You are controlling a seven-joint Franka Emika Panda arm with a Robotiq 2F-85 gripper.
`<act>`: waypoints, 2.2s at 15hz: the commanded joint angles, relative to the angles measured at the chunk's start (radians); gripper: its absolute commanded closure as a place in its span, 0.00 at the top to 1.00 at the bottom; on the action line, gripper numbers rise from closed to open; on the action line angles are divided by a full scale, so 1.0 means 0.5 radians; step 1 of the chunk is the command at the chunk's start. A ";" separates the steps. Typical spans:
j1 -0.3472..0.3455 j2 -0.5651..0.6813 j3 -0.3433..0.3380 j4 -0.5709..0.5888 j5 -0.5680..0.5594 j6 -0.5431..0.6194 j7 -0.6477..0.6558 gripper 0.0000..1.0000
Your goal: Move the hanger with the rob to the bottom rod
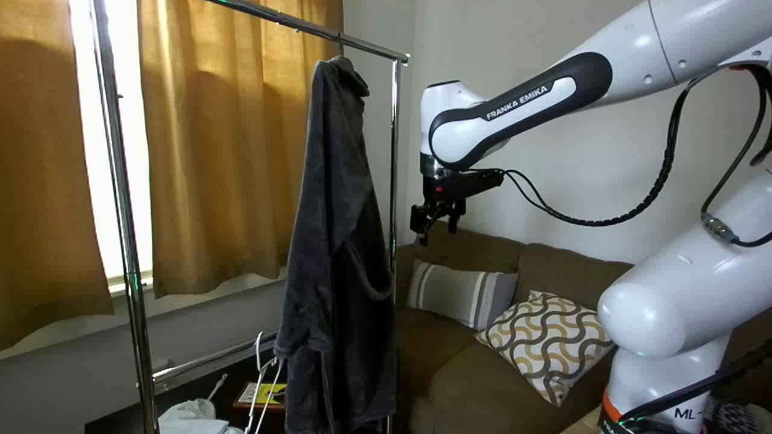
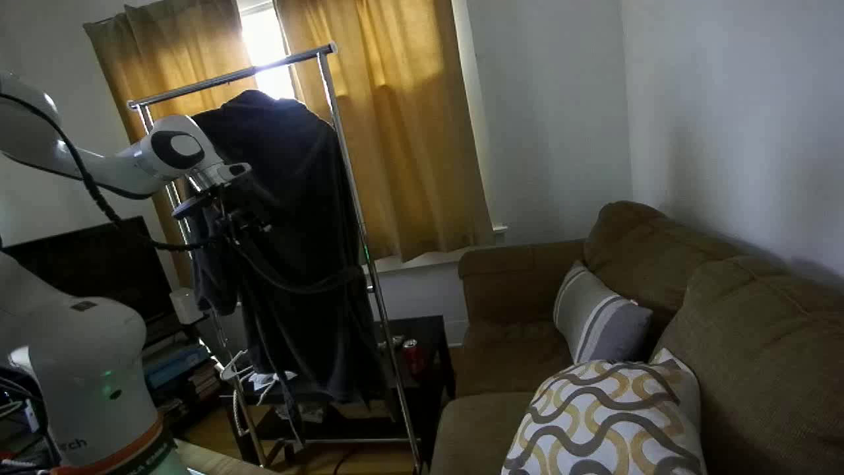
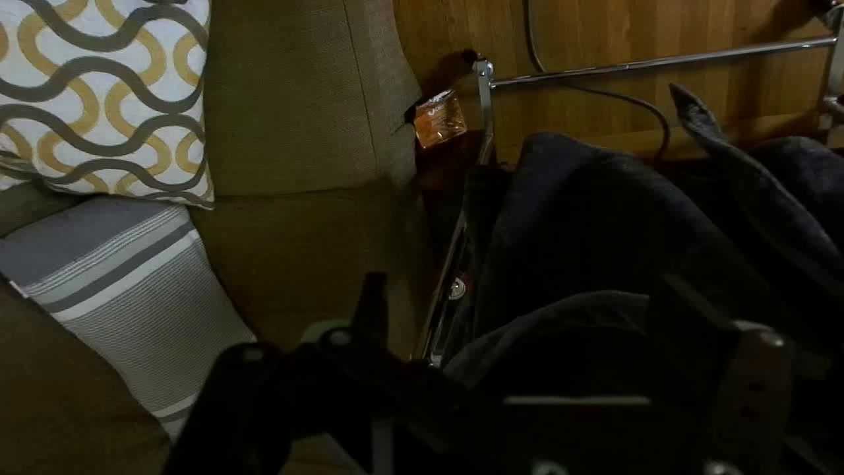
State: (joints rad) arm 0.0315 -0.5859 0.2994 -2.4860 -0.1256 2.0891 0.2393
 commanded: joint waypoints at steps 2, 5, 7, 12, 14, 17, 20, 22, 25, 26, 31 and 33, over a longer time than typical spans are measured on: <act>0.051 0.010 -0.043 0.006 -0.031 -0.009 0.025 1.00; 0.054 0.016 0.000 0.142 -0.116 -0.094 0.027 1.00; 0.060 0.020 0.045 0.291 -0.186 -0.170 0.046 1.00; 0.038 0.115 0.278 0.765 -0.354 -0.504 0.304 1.00; 0.028 0.179 0.390 0.941 -0.417 -0.651 0.465 1.00; 0.015 0.298 0.539 1.182 -0.546 -0.831 0.708 1.00; 0.107 0.276 0.490 1.150 -0.561 -0.776 0.716 1.00; 0.109 0.321 0.515 1.206 -0.581 -0.801 0.760 1.00; 0.113 0.325 0.510 1.201 -0.591 -0.792 0.761 1.00; 0.124 0.312 0.521 1.212 -0.617 -0.733 0.787 1.00; 0.146 0.277 0.593 1.368 -0.776 -0.478 0.986 1.00; 0.153 0.273 0.618 1.428 -0.818 -0.336 1.023 1.00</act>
State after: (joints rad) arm 0.0981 -0.4393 0.5911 -1.8007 -0.4940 1.8574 0.6999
